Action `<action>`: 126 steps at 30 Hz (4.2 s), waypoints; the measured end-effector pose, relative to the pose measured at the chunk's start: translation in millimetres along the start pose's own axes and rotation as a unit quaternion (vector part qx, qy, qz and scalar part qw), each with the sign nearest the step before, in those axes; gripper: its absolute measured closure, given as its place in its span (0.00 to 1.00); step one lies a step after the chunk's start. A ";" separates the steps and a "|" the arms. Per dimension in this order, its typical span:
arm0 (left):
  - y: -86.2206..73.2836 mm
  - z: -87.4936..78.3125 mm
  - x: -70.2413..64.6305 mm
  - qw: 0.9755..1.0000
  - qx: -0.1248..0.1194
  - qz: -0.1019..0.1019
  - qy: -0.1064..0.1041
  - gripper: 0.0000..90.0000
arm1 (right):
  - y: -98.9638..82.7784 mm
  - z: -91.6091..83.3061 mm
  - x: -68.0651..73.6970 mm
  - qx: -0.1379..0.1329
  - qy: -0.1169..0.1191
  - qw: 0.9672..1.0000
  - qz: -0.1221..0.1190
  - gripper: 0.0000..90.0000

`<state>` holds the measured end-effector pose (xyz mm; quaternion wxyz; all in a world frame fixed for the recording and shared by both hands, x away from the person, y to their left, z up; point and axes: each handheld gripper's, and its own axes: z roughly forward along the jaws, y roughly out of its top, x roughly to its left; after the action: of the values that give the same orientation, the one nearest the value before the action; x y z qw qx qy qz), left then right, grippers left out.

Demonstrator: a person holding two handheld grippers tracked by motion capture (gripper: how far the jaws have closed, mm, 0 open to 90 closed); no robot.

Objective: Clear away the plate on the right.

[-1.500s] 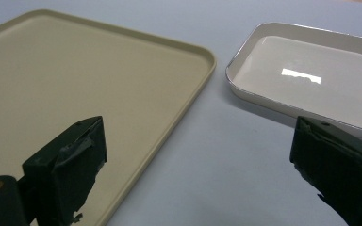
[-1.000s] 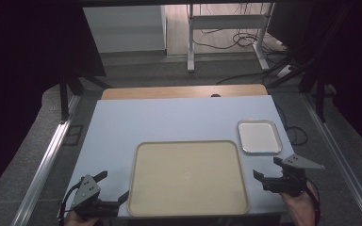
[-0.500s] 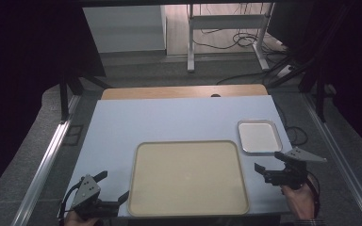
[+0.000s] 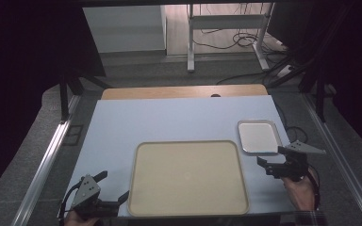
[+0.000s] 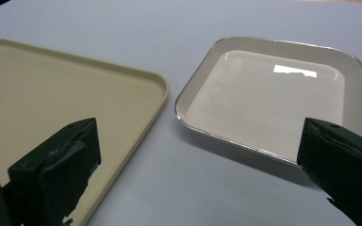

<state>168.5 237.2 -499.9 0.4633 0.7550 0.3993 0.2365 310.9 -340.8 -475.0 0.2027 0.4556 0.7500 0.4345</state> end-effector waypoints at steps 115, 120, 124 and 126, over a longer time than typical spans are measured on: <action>-0.1 -0.1 -0.1 1.000 0.000 0.000 0.000 0.00 | 41.9 50.3 -107.3 0.093 -0.032 0.972 0.212 0.99; -0.2 -0.2 -0.1 1.000 -0.001 0.001 -0.001 0.00 | 41.3 47.5 -99.2 0.089 -0.019 0.974 0.209 0.99; -0.2 -0.3 -0.2 1.000 -0.002 0.001 -0.002 0.00 | 40.5 45.7 -91.0 0.083 -0.010 0.976 0.203 0.99; -0.2 -0.3 -0.2 1.000 -0.002 0.002 -0.002 0.00 | 39.4 45.4 -86.8 0.080 -0.006 0.976 0.202 0.99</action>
<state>168.1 237.3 -500.0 0.4649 0.7554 0.3967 0.2364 406.3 -386.0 -474.6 0.0782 0.6150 0.6734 0.4027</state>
